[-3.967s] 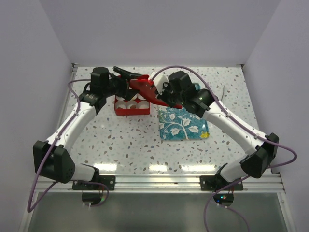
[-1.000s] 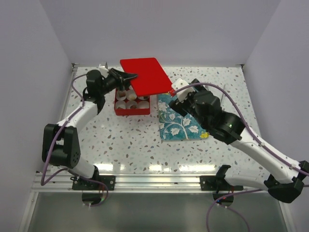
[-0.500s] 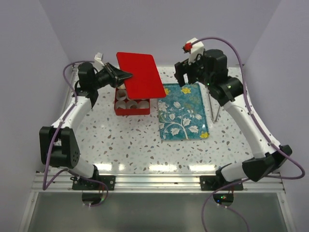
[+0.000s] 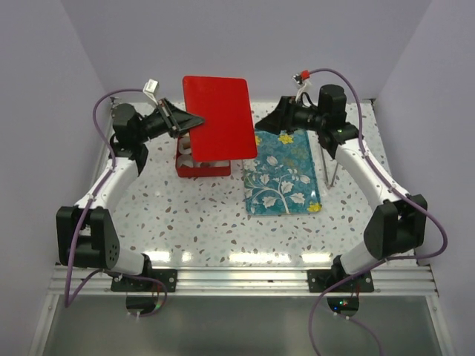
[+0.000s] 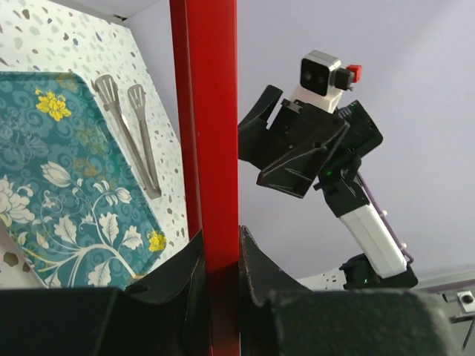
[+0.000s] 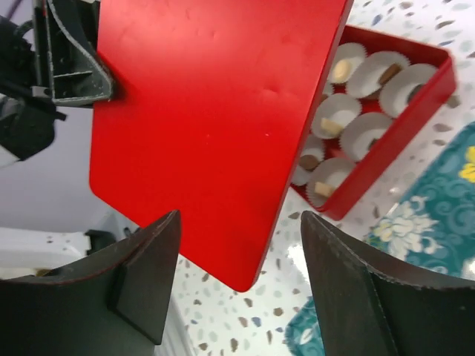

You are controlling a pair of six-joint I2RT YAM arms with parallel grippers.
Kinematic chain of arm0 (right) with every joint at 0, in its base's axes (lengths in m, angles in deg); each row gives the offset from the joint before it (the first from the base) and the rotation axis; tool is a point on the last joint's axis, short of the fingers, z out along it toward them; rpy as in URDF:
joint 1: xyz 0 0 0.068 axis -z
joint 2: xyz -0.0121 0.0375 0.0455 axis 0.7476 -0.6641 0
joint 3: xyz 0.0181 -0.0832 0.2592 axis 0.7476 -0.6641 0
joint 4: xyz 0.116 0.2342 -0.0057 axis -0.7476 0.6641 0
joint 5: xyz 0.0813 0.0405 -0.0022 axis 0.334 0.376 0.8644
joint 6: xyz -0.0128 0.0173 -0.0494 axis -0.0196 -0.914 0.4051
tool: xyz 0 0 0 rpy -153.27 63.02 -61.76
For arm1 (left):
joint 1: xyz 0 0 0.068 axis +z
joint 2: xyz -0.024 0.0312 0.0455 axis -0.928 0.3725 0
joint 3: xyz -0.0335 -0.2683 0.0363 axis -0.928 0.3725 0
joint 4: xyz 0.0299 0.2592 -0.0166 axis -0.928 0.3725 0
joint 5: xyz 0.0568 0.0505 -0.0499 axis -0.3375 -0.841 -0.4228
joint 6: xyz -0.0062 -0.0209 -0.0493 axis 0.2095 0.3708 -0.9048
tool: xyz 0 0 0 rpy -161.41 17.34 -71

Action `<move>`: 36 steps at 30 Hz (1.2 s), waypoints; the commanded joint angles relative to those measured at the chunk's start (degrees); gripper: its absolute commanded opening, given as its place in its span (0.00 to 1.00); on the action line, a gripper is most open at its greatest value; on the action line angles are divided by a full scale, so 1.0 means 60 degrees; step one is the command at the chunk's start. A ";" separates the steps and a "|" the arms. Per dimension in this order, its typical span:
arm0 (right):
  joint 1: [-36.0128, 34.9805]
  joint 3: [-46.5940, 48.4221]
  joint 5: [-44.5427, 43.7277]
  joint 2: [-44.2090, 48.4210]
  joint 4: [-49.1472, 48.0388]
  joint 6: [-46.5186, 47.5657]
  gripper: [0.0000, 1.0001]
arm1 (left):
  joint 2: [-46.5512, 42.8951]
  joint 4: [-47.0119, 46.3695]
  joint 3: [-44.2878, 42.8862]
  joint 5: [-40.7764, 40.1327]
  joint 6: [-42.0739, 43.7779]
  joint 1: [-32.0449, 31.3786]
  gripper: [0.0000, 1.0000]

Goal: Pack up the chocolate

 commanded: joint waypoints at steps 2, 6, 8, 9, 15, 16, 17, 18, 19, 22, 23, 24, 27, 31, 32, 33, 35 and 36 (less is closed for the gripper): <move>-0.0030 -0.0454 0.1446 0.0136 -0.2345 -0.1588 0.66 | -0.0376 -0.3060 0.0525 0.0478 -0.1403 0.0069 0.00; -0.0044 -0.0966 0.1549 0.0122 -0.2918 -0.1983 0.66 | -0.0303 -0.4353 0.0819 0.0566 -0.2154 0.0069 0.00; -0.0030 -0.0997 0.1607 0.0092 -0.2919 -0.1970 0.66 | -0.0288 -0.4545 0.0834 0.0610 -0.2315 0.0069 0.00; -0.0030 -0.1040 0.1666 0.0049 -0.2933 -0.1969 0.66 | -0.0288 -0.4633 0.0849 0.0610 -0.2359 0.0069 0.00; -0.0044 -0.1421 0.1915 -0.0127 -0.3255 -0.2130 0.65 | -0.0229 -0.4897 0.0819 0.0639 -0.2521 0.0069 0.00; -0.0059 -0.1451 0.2017 -0.0127 -0.3415 -0.2188 0.63 | -0.0215 -0.4912 0.0834 0.0639 -0.2506 0.0069 0.00; -0.0044 -0.1480 0.2076 -0.0127 -0.3489 -0.2319 0.61 | -0.0200 -0.4912 0.0834 0.0624 -0.2506 0.0069 0.00; -0.0059 -0.1538 0.2135 -0.0156 -0.3591 -0.2393 0.60 | -0.0185 -0.4912 0.0878 0.0624 -0.2506 0.0069 0.00; -0.0073 -0.1582 0.2179 -0.0157 -0.3795 -0.2466 0.53 | -0.0142 -0.4926 0.0878 0.0624 -0.2492 0.0069 0.00; -0.0088 -0.1787 0.2340 -0.0200 -0.4264 -0.2978 0.39 | -0.0083 -0.4854 0.0936 0.0610 -0.2419 0.0069 0.00; -0.0103 -0.1875 0.2384 -0.0230 -0.4687 -0.3342 0.33 | -0.0068 -0.4694 0.0922 0.0595 -0.2288 0.0069 0.00; -0.0146 -0.2035 0.2384 -0.0274 -0.4908 -0.3506 0.30 | -0.0039 -0.4576 0.0936 0.0581 -0.2199 0.0069 0.00; -0.0219 -0.2343 0.2355 -0.0318 -0.5700 -0.4107 0.24 | 0.0005 -0.3918 0.0980 0.0464 -0.1673 0.0069 0.00; -0.0381 -0.2652 0.2224 -0.0537 -0.6898 -0.4853 0.15 | 0.0064 -0.2689 0.0981 0.0259 -0.0882 0.0069 0.15; -0.0410 -0.2696 0.2194 -0.0610 -0.7106 -0.5203 0.14 | 0.0093 -0.2555 0.0981 0.0229 -0.0648 0.0069 0.20; -0.0468 -0.2798 0.2136 -0.0654 -0.7325 -0.5380 0.12 | 0.0151 -0.2437 0.0981 0.0214 -0.0544 0.0069 0.22; -0.0527 -0.2988 0.2063 -0.0845 -0.8232 -0.6109 0.10 | 0.0210 -0.2057 0.0981 0.0127 -0.0209 0.0083 0.28; -0.0557 -0.3076 0.1946 -0.0918 -0.8642 -0.6419 0.09 | 0.0239 -0.1910 0.0966 0.0054 -0.0061 0.0083 0.30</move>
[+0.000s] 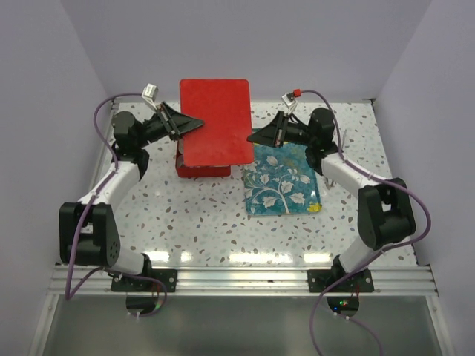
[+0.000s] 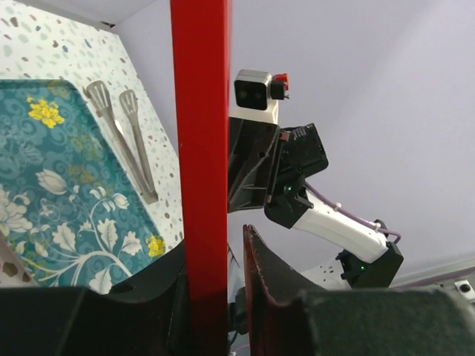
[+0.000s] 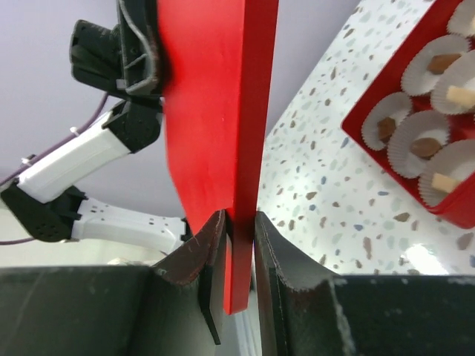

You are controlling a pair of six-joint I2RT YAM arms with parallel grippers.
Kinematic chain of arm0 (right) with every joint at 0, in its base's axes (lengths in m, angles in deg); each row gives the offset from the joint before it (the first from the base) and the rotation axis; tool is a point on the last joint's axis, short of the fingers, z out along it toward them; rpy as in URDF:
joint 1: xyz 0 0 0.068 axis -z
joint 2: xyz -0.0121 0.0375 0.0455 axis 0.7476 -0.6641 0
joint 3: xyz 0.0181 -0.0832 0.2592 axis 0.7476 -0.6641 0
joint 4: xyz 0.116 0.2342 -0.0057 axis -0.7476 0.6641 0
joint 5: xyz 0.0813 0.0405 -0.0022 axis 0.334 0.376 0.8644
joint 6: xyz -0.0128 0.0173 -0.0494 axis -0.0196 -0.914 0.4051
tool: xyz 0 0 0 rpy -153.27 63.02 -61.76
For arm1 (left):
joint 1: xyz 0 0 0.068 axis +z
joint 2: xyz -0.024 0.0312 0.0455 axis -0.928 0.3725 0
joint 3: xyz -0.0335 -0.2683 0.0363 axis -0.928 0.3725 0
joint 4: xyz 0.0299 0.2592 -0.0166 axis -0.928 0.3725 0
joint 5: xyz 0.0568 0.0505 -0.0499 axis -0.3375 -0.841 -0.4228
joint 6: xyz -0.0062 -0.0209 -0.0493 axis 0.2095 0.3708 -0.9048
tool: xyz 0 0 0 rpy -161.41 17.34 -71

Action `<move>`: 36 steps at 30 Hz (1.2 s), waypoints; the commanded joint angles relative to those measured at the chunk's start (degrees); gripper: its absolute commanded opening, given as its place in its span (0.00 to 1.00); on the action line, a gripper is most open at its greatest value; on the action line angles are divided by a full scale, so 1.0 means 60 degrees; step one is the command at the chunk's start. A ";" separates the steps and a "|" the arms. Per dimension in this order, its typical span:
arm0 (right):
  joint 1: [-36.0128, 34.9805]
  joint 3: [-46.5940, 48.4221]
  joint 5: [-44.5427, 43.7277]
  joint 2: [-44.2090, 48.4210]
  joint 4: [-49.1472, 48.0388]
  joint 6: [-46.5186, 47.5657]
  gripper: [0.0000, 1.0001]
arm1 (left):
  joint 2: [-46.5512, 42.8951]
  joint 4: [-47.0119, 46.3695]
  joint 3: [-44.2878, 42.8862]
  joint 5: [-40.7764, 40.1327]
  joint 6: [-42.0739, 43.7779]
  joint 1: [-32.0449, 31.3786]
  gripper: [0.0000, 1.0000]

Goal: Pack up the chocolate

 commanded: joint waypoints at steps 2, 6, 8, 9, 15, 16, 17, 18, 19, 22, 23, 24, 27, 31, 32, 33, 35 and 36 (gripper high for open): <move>-0.0265 -0.0410 -0.0226 -0.0423 -0.3665 -0.2442 0.09 | 0.0185 0.0751 0.0062 -0.0209 0.1078 -0.0026 0.28; -0.0324 -0.0514 -0.0431 -0.1360 -0.6594 -0.4599 0.15 | 0.0419 -0.1556 0.0720 0.0053 -0.0324 -0.0040 0.05; -0.0397 -0.0325 -0.0534 -0.1770 -0.7944 -0.5594 0.21 | 0.0710 -0.3637 0.0984 0.0113 -0.1740 -0.0040 0.00; -0.0426 -0.0208 -0.0520 -0.2077 -0.8223 -0.5803 0.23 | 0.0799 -0.4166 0.1174 0.0127 -0.2097 -0.0041 0.00; -0.0705 0.0466 -0.0403 -0.2431 -0.8124 -0.5747 0.36 | 0.0874 -0.4363 0.1074 0.0186 -0.2146 -0.0041 0.00; -0.0734 0.0569 -0.0344 -0.2475 -0.8008 -0.5703 0.37 | 0.0874 -0.4129 0.1016 0.0201 -0.2029 -0.0041 0.00; -0.0807 0.0671 -0.0300 -0.2505 -0.7963 -0.5659 0.37 | 0.0859 -0.4040 0.0957 0.0201 -0.1897 -0.0041 0.00; -0.0836 0.0701 -0.0314 -0.2519 -0.7963 -0.5658 0.34 | 0.0859 -0.3952 0.0956 0.0201 -0.1852 -0.0041 0.00; -0.0851 0.0673 -0.0344 -0.2548 -0.7934 -0.5658 0.31 | 0.0873 -0.3835 0.0927 0.0172 -0.1765 -0.0041 0.00; -0.0895 0.0599 -0.0388 -0.2578 -0.7977 -0.5673 0.18 | 0.0932 -0.3513 0.0825 0.0113 -0.1531 -0.0041 0.01; -0.0881 0.0498 -0.0446 -0.2578 -0.8021 -0.5702 0.15 | 0.0961 -0.3352 0.0752 0.0098 -0.1428 -0.0026 0.06; -0.0881 0.0439 -0.0533 -0.2607 -0.8094 -0.5746 0.12 | 0.0976 -0.3032 0.0708 0.0069 -0.1326 -0.0026 0.11; -0.0881 0.0175 -0.0782 -0.2549 -0.8066 -0.5732 0.06 | 0.1006 -0.2052 0.0474 0.0069 -0.0682 0.0003 0.34; -0.0895 0.0130 -0.1295 -0.2330 -0.7002 -0.4886 0.02 | 0.0947 0.0568 -0.0126 0.0011 0.1639 0.0296 0.58; -0.0895 0.0159 -0.1412 -0.2170 -0.6633 -0.4636 0.01 | 0.0932 0.1257 -0.0476 -0.0048 0.2171 0.0369 0.62; -0.0895 0.0218 -0.1500 -0.2095 -0.5905 -0.4372 0.01 | 0.0932 0.2699 -0.0682 -0.0237 0.2713 0.0399 0.65; -0.0881 0.0481 -0.1719 -0.2007 -0.5183 -0.3683 0.00 | 0.0991 0.4041 -0.1312 -0.0486 0.4267 0.0735 0.72; -0.0881 0.0598 -0.1793 -0.2021 -0.4570 -0.3492 0.00 | 0.1020 0.5004 -0.1488 -0.0705 0.4634 0.0881 0.74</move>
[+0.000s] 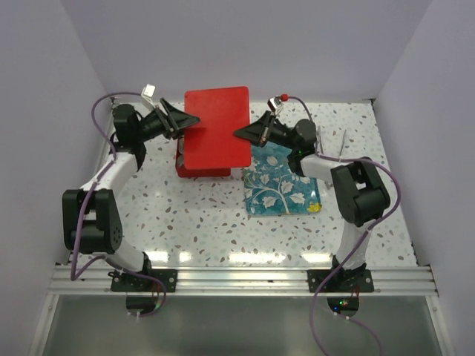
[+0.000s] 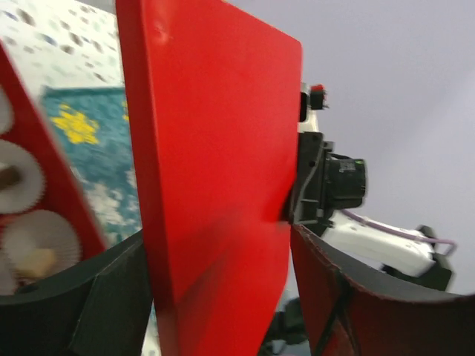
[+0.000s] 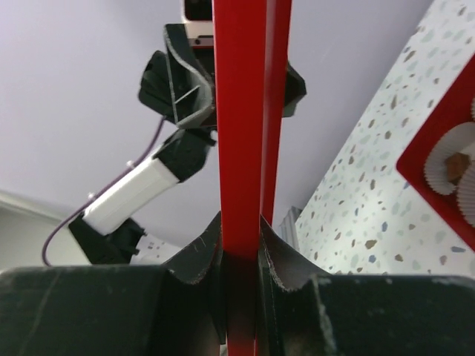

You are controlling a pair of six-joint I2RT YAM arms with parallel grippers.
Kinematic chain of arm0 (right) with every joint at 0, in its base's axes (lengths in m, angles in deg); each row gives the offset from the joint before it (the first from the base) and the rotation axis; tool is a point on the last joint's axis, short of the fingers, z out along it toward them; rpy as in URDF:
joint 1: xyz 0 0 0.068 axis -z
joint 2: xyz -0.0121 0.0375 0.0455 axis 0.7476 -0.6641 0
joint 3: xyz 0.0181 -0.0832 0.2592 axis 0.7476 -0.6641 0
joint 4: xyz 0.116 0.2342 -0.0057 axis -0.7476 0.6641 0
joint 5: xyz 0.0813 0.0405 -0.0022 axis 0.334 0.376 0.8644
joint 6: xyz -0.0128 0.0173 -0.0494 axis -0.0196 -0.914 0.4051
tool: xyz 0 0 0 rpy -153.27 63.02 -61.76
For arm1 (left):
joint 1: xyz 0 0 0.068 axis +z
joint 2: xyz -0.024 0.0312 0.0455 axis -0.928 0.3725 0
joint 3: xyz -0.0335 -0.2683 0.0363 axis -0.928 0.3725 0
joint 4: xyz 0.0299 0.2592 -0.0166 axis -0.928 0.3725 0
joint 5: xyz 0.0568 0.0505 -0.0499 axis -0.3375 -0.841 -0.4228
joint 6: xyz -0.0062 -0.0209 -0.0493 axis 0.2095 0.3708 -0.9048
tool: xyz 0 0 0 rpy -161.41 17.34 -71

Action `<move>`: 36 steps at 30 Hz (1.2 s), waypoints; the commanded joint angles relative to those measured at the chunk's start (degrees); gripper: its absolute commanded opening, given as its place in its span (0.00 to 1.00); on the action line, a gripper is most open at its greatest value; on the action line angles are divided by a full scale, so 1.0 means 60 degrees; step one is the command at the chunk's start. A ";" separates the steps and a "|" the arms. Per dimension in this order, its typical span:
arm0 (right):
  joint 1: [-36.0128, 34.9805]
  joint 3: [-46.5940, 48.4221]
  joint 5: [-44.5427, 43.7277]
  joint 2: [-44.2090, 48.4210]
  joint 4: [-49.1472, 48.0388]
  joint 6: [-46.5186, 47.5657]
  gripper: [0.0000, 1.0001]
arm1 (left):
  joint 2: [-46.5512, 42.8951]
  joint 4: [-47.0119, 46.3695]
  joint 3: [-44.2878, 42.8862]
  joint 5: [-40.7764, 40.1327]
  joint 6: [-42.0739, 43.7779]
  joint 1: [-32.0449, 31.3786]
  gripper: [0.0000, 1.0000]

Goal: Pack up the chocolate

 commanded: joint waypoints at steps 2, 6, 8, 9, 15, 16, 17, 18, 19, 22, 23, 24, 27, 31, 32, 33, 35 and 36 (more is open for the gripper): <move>-0.0010 0.0902 -0.0858 0.0427 0.1556 0.1447 0.00 | 0.0091 0.3852 -0.1347 -0.0627 0.3386 0.0558 0.80; -0.0025 0.1777 -0.1237 -0.0580 0.1645 0.1316 0.00 | 0.0719 0.6771 -0.2764 -0.1676 0.5444 0.0880 0.87; -0.0039 0.1898 -0.1312 -0.0875 0.1791 0.1344 0.00 | 0.0780 0.7193 -0.2858 -0.2045 0.5773 0.0954 0.87; -0.0054 0.2146 -0.1342 -0.0994 0.1865 0.1374 0.00 | 0.0897 0.7340 -0.3004 -0.2223 0.5892 0.0969 0.87; -0.0083 0.2924 -0.1313 -0.1916 0.2538 0.1432 0.00 | 0.1365 0.7795 -0.3094 -0.3555 0.6099 0.1071 0.87; -0.0083 0.2997 -0.1284 -0.2005 0.2641 0.1433 0.00 | 0.1410 0.7694 -0.3050 -0.3717 0.6070 0.1100 0.87; -0.0083 0.3071 -0.1254 -0.2078 0.2961 0.1505 0.00 | 0.1439 0.7606 -0.2977 -0.3748 0.5997 0.1130 0.87; -0.0098 0.3216 -0.1196 -0.2152 0.3124 0.1564 0.00 | 0.1512 0.7504 -0.2860 -0.3763 0.5953 0.1116 0.87; -0.0083 0.3247 -0.1181 -0.2283 0.3212 0.1608 0.00 | 0.1542 0.7271 -0.2801 -0.3705 0.5923 0.1115 0.87; -0.0083 0.3276 -0.1064 -0.2517 0.3316 0.1345 0.00 | 0.1791 0.7020 -0.2757 -0.3280 0.5777 0.1116 0.87; -0.0083 0.3247 -0.1078 -0.2533 0.3214 0.1200 0.00 | 0.1835 0.6961 -0.2742 -0.3163 0.5733 0.1115 0.87; -0.0069 0.3117 -0.1107 -0.2562 0.3184 0.1126 0.00 | 0.1893 0.6888 -0.2699 -0.3148 0.5674 0.1115 0.87; -0.0083 0.3028 -0.0918 -0.2752 0.3067 0.0964 0.00 | 0.1981 0.6639 -0.2581 -0.3045 0.5601 0.1130 0.87; -0.0054 0.3115 -0.0713 -0.3177 0.2993 0.0920 0.00 | 0.2099 0.6609 -0.2508 -0.3015 0.5659 0.1130 0.87; -0.0054 0.3173 -0.0683 -0.3337 0.2950 0.0862 0.00 | 0.2128 0.6609 -0.2493 -0.2987 0.5717 0.1116 0.87; -0.0040 0.3217 -0.0668 -0.3440 0.2921 0.0847 0.00 | 0.2143 0.6595 -0.2493 -0.2986 0.5732 0.1115 0.87; -0.0011 0.3276 -0.0654 -0.3616 0.2906 0.0861 0.00 | 0.2157 0.6536 -0.2478 -0.2942 0.5762 0.1115 0.87; 0.0004 0.3291 -0.0654 -0.3661 0.2920 0.0876 0.00 | 0.2157 0.6521 -0.2478 -0.2957 0.5776 0.1115 0.87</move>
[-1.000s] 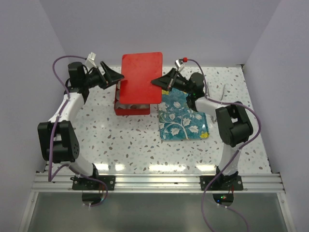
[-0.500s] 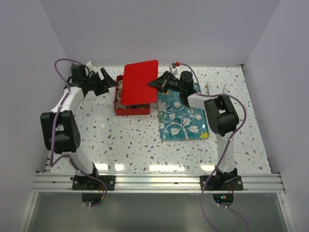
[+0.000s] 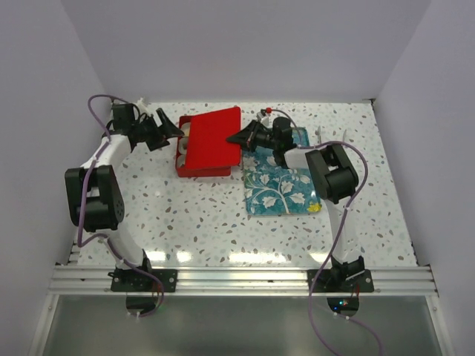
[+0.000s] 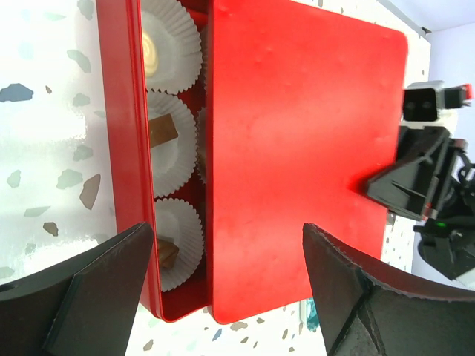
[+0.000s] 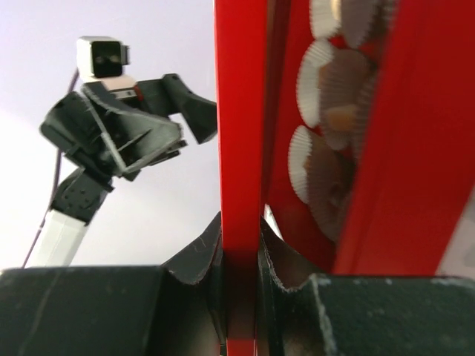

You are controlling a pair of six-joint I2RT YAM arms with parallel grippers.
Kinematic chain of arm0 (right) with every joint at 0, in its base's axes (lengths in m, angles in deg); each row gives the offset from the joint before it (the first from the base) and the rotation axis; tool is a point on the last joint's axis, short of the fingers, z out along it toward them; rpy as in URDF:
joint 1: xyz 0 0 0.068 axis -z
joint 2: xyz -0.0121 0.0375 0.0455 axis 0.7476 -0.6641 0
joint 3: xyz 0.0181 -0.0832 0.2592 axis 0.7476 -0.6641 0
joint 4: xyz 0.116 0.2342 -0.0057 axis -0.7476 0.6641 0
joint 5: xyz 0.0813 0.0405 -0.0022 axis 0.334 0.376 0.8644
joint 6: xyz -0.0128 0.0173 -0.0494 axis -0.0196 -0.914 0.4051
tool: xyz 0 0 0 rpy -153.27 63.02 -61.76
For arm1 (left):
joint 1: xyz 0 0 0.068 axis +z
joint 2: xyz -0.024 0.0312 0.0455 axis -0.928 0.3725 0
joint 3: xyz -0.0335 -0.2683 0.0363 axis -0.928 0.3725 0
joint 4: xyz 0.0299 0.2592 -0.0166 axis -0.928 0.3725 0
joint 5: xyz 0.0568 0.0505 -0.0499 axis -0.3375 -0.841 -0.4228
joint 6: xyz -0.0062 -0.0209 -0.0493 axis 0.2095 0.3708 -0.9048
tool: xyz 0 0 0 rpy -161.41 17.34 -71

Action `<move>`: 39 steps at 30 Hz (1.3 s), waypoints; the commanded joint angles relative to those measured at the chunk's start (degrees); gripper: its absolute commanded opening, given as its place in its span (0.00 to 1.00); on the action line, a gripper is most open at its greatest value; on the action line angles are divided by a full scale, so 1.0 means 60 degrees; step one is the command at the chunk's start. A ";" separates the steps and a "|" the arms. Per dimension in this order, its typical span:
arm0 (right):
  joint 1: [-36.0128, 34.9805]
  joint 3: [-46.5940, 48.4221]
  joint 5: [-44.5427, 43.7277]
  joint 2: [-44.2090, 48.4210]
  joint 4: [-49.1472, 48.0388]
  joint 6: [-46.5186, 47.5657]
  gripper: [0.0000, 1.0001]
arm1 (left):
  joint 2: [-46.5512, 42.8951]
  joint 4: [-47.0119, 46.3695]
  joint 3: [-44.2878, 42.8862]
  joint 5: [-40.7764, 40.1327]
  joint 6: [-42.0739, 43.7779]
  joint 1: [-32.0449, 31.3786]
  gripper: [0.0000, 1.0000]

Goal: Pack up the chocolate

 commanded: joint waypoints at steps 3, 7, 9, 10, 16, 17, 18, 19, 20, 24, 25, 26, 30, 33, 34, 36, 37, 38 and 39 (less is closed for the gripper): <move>0.0092 0.0519 0.0308 -0.0263 -0.0380 0.0035 0.00 | 0.0110 -0.0531 0.0086 0.0231 0.0217 0.0074 0.87; 0.0151 0.0403 0.0382 -0.0292 -0.0160 0.0298 0.00 | 0.0154 -0.0517 0.0101 0.0172 0.0349 0.0074 0.87; 0.0165 0.0314 0.0396 -0.0249 -0.0087 0.0416 0.00 | 0.0169 -0.0502 0.0101 0.0114 0.0408 0.0073 0.87; 0.0180 0.0285 0.0425 -0.0263 0.0015 0.0547 0.00 | 0.0198 -0.0502 0.0101 0.0113 0.0481 0.0059 0.87; 0.0253 0.0430 0.0528 -0.0322 0.0644 0.1205 0.16 | 0.0330 -0.0312 0.0159 -0.0237 0.0891 0.0030 0.87; 0.0253 0.0518 0.0543 -0.0322 0.0849 0.1352 0.18 | 0.0330 -0.0312 0.0174 -0.0238 0.0920 0.0044 0.87; 0.0253 0.0592 0.0543 -0.0322 0.1199 0.1499 0.21 | 0.0345 -0.0312 0.0189 -0.0238 0.0935 0.0015 0.87; 0.0253 0.0737 0.0543 -0.0336 0.1333 0.1718 0.24 | 0.0359 -0.0326 0.0218 -0.0224 0.0964 0.0015 0.87; 0.0268 0.0811 0.0557 -0.0351 0.1436 0.1792 0.25 | 0.0359 -0.0341 0.0218 -0.0238 0.0994 0.0001 0.87; 0.0253 0.1105 0.0572 -0.0351 0.1949 0.2115 0.31 | 0.0447 -0.0385 0.0145 -0.0297 0.1052 -0.0233 0.88; 0.0239 0.1149 0.0587 -0.0336 0.2153 0.2260 0.32 | 0.0491 -0.0414 0.0101 -0.0369 0.1082 -0.0292 0.88; 0.0224 0.1265 0.0616 -0.0322 0.2271 0.2363 0.32 | 0.0520 -0.0400 0.0072 -0.0414 0.1082 -0.0322 0.88; 0.0239 0.1529 0.0470 -0.0205 0.3602 0.3343 0.32 | 0.0696 -0.0414 -0.0031 -0.0561 0.1111 -0.0512 0.88; 0.0239 0.1647 0.0455 -0.0146 0.4715 0.4077 0.33 | 0.0784 -0.0414 -0.0104 -0.0589 0.1169 -0.0585 0.88; 0.0224 0.1676 0.0440 -0.0102 0.4950 0.4455 0.35 | 0.0770 -0.0429 -0.0104 -0.0619 0.1199 -0.0600 0.88; 0.0210 0.1676 0.0324 0.0029 0.5710 0.4911 0.39 | 0.0755 -0.0399 -0.0104 -0.0707 0.1286 -0.0644 0.88; 0.0224 0.1676 0.0309 0.0073 0.5917 0.5276 0.42 | 0.0784 -0.0370 -0.0119 -0.0707 0.1301 -0.0659 0.88; 0.0224 0.1662 0.0294 0.0103 0.6065 0.5395 0.43 | 0.0770 -0.0356 -0.0104 -0.0692 0.1316 -0.0688 0.88; 0.0195 0.1633 0.0294 0.0190 0.6197 0.5513 0.45 | 0.0770 -0.0370 -0.0104 -0.0707 0.1345 -0.0703 0.88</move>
